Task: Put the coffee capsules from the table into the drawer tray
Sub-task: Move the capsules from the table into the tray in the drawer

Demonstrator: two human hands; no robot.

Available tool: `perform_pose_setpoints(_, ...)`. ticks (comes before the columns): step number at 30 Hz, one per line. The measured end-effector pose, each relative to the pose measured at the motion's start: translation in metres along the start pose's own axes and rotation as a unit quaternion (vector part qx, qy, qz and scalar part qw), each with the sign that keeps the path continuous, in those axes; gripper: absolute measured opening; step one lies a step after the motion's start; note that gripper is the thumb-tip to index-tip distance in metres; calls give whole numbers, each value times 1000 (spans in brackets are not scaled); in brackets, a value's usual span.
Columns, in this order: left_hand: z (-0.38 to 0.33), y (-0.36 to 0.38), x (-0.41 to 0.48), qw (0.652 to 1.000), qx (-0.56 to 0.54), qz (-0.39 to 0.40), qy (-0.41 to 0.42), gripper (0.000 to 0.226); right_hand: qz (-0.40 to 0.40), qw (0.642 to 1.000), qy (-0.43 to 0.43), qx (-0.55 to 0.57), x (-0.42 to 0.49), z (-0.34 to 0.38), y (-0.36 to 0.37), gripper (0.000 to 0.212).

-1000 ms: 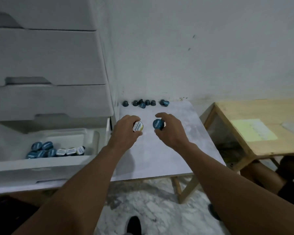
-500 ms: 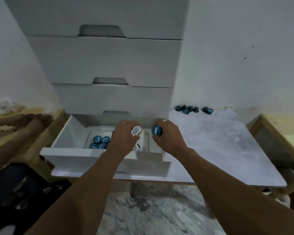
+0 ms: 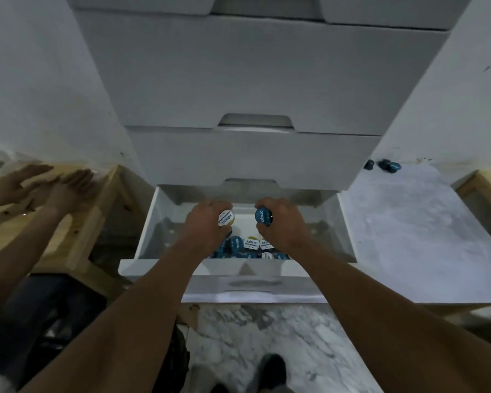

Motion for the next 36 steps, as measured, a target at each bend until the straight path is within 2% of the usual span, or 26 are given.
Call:
perform_pose_setpoints(3, 5, 12, 11, 1000, 5, 17, 1, 52, 19, 1000, 17, -6, 14, -5, 16, 50)
perform_pose_setpoints(7, 6, 21, 30, 999, -3, 46, 9, 52, 33, 999, 27, -22, 38, -14, 28, 43)
perform_pose_setpoints(12, 10, 33, 48, 993, 65, 93, 31, 38, 68, 997, 27, -22, 56, -23, 50, 45)
perform_pose_setpoints(15, 13, 45, 56, 990, 80, 107, 36, 41, 86, 995, 40, -27, 61, -30, 61, 47)
perform_pose_setpoints(25, 23, 79, 75, 984, 104, 133, 64, 43, 91, 993, 68, -41, 66, -45, 66, 41)
perform_pose_setpoints(30, 31, 91, 77, 977, 130, 161, 58, 39, 110, 990, 63, -60, 67, -47, 75, 30)
perform_pose_setpoints(36, 35, 97, 81, 973, 126, 184, 49, 40, 113, 989, 72, -57, 70, -50, 74, 35)
Point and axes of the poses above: each hand's wrist, its own x-axis towards the middle knuckle, its own y-axis out of the palm, z = x × y, the point moved 8 cm from there along x, towards the middle knuckle, and after that the axes turned 6 degrees about y, right-handed, at the moved point
